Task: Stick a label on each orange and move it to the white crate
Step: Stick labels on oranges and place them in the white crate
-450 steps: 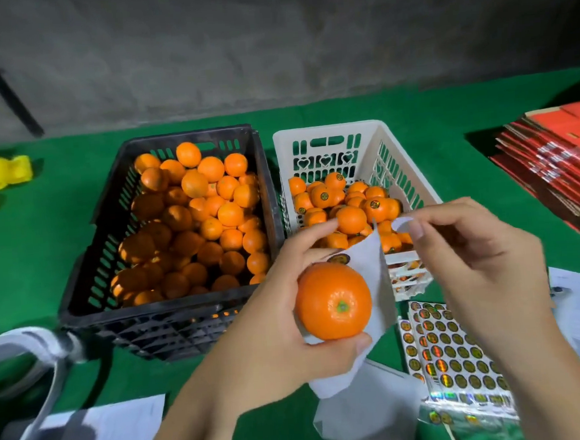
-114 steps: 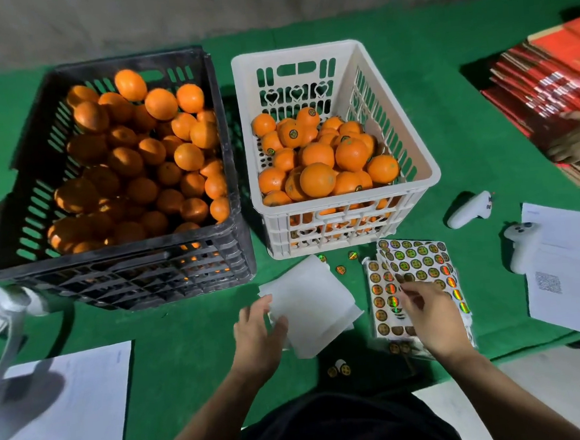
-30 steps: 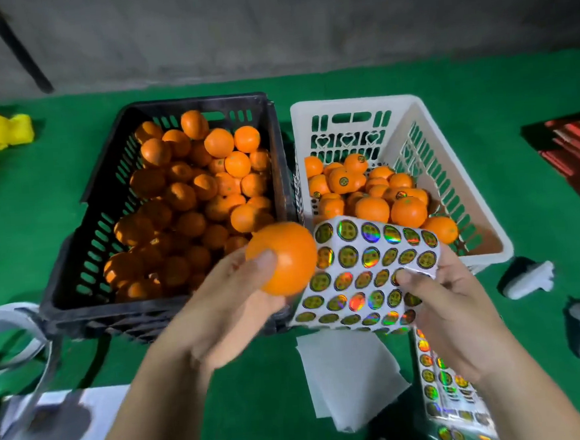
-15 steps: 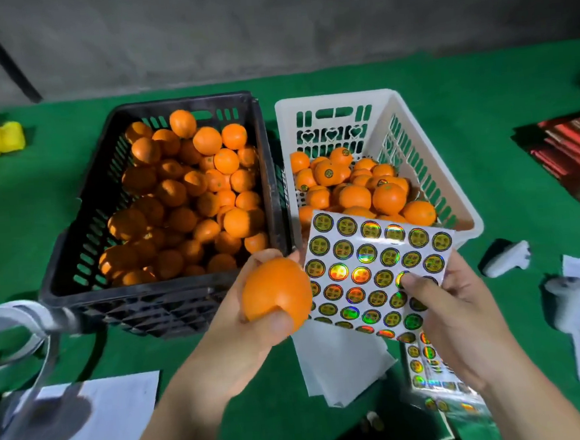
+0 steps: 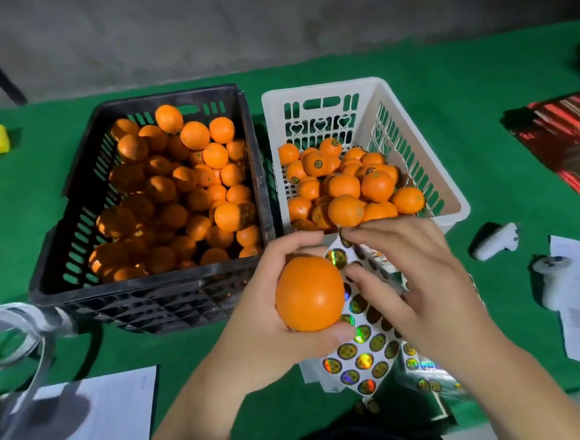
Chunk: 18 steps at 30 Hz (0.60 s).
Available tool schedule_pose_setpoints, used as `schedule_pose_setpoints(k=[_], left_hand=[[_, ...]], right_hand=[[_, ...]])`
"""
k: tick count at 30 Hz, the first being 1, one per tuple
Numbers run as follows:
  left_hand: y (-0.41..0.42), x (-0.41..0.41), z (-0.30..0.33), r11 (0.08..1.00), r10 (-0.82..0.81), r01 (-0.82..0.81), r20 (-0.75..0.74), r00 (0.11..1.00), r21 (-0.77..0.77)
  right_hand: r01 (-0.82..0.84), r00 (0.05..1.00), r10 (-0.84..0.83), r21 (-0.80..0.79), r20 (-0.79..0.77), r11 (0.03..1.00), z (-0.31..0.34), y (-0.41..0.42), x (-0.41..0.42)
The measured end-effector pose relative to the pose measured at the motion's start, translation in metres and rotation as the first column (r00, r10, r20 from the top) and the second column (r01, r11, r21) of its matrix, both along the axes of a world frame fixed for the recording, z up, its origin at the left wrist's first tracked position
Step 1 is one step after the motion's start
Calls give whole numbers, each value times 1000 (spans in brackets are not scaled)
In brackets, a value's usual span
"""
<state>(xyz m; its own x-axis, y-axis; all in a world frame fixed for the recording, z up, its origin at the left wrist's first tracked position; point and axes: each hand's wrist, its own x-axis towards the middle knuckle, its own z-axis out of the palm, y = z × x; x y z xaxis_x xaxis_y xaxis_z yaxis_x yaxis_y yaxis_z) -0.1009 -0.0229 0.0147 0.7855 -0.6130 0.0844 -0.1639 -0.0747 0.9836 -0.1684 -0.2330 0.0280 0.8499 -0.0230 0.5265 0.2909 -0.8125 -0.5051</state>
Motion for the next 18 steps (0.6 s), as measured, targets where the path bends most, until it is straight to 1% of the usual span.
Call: schedule_pose_setpoints(k=[2,4,5,7,8,10,12,13,14,16,18], left_hand=[[-2,-2,4,998,-58,58,26,998,18],[-2,-3,7,996,-83,82,38,996,37],[-3,-2,10,994,-100,99,24,995,41],[-6,-1,17,990,-134,134,-2,991,33],[-9,0,20,989,-149,149,-3,989,21],[-14,2,24,981,-191,191,3,982,12],[-18,2,24,963,-271,270,-26,962,-22],[-20,1,25,954,-298,296,-47,953,-50],[-20,0,24,955,-296,293,-60,953,-57],[-19,-2,22,966,-257,255,-77,963,-39],[-16,-4,27,972,-233,235,-108,967,8]], right_hand=[[-17,997,27,139,-73,990,3,0,4],[5,989,43,320,-143,947,4,-2,4],[20,980,67,423,-188,906,4,-4,3],[34,945,179,628,-273,777,5,-8,1],[38,925,238,699,-294,714,5,-10,0],[58,896,319,794,-309,605,3,-14,0],[94,878,364,857,-311,506,0,-18,1],[111,874,362,861,-322,497,-1,-20,1],[118,876,344,843,-337,525,-2,-20,1],[95,893,280,756,-352,648,-3,-19,0],[44,922,204,613,-330,789,-3,-17,-1]])
